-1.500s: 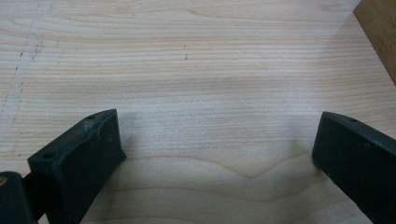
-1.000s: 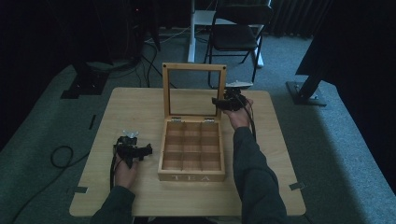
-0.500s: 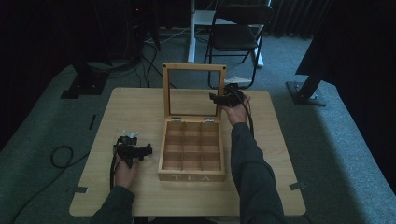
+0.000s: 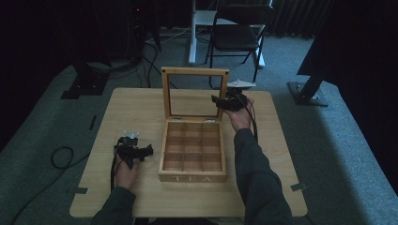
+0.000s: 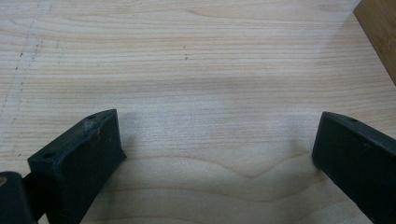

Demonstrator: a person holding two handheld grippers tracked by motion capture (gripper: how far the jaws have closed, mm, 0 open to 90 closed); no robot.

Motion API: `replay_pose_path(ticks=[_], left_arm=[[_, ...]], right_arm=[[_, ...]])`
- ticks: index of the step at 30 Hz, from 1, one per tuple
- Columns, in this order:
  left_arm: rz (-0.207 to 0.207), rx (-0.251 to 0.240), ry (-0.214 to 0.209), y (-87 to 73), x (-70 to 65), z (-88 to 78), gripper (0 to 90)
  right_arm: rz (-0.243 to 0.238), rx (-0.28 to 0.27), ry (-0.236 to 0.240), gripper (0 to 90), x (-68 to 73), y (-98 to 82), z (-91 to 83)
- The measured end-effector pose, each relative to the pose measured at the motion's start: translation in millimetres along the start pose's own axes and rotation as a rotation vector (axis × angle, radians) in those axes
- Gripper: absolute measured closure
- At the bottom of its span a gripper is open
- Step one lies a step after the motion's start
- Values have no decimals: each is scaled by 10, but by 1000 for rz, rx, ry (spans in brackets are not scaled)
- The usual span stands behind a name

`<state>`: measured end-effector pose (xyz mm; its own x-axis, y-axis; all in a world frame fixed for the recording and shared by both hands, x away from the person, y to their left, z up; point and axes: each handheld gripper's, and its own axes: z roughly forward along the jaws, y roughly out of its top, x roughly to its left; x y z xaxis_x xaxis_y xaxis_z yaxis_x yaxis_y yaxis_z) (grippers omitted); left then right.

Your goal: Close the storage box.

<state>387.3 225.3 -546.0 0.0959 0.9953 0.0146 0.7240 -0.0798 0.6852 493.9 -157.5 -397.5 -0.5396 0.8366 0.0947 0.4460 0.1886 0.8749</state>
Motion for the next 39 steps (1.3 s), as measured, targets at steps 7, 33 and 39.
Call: replay_pose_path(ticks=[7,33,39], left_arm=[[1,0,0,0,1,0,16],[-3,0,0,1,-2,-1,16],[-4,0,1,1,-5,0,16]], right_arm=[[-5,-15,25,447,37,-37,-123],[-113,-25,38,465,333,-96,-668],[-96,-29,28,470,367,-96,-757]])
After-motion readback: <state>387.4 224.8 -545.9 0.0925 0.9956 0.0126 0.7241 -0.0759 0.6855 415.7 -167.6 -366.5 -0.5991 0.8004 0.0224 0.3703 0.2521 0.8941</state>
